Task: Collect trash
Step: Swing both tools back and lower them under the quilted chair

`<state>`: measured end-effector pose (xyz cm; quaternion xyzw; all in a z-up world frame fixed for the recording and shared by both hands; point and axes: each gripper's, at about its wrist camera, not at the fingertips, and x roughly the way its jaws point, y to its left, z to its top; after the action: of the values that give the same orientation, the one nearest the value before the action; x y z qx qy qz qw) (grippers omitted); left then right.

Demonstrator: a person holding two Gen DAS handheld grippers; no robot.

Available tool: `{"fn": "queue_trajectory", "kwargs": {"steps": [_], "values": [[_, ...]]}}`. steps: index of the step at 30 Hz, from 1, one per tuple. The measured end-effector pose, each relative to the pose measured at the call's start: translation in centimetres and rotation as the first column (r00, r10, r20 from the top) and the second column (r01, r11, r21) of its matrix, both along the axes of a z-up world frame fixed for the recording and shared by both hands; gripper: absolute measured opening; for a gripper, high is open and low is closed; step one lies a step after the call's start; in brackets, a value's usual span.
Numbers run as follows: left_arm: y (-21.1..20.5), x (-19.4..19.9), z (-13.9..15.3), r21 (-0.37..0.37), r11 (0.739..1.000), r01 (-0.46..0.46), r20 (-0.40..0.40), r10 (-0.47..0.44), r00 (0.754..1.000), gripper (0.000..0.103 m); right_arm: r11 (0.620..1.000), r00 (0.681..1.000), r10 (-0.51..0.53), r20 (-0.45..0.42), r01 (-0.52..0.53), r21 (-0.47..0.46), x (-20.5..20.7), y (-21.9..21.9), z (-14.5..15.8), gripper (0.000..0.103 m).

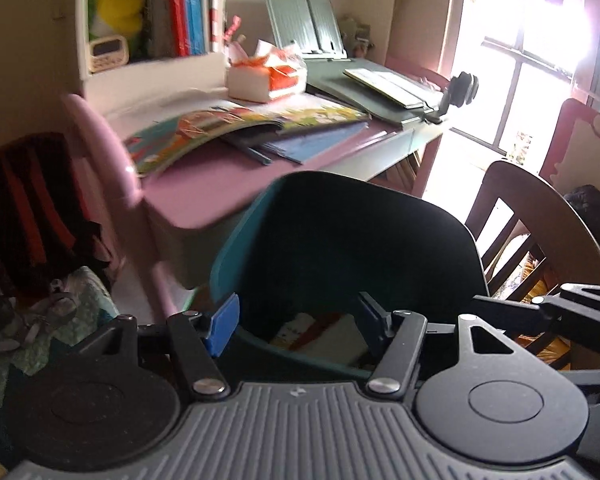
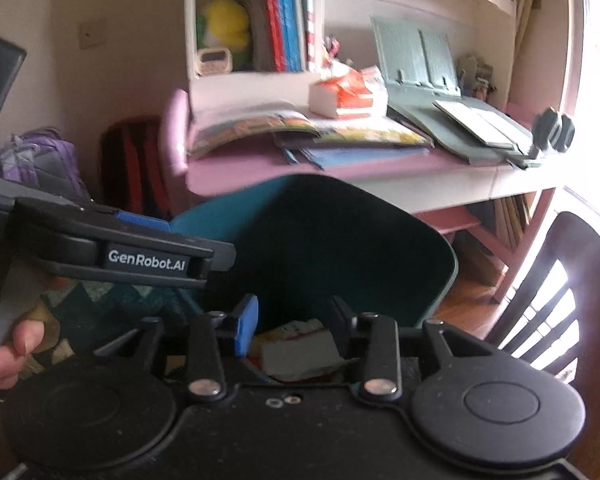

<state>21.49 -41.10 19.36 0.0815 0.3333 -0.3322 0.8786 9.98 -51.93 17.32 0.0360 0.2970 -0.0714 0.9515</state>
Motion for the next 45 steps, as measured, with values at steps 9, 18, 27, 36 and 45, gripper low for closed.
{"fn": "queue_trajectory", "kwargs": {"steps": [9,18,27,36,45], "values": [[9.4,-1.7,1.6,-0.034,0.995,-0.096,0.047,0.098,0.994,0.063,0.990,0.987,0.141,0.072,-0.142,0.008,-1.2,6.2,2.5,0.039],[21.1,-2.9,1.5,-0.040,0.971,-0.236,0.068,0.239,0.969,0.067,0.941,0.936,0.334,0.115,-0.338,0.020,0.0,15.4,2.4,0.046],[33.0,-4.0,-0.9,-0.037,0.918,-0.395,0.047,0.396,0.917,0.073,0.851,0.849,0.516,0.115,-0.524,0.042,2.7,25.9,0.3,0.054],[43.3,-3.8,-6.3,-0.017,0.849,-0.529,0.010,0.529,0.849,0.080,0.760,0.765,0.641,0.067,-0.644,0.085,5.2,35.3,-5.2,0.057],[52.4,-1.1,-16.2,0.028,0.760,-0.649,-0.071,0.650,0.757,0.084,0.697,0.691,0.717,-0.092,-0.711,0.093,8.5,41.4,-16.1,0.058]]}}
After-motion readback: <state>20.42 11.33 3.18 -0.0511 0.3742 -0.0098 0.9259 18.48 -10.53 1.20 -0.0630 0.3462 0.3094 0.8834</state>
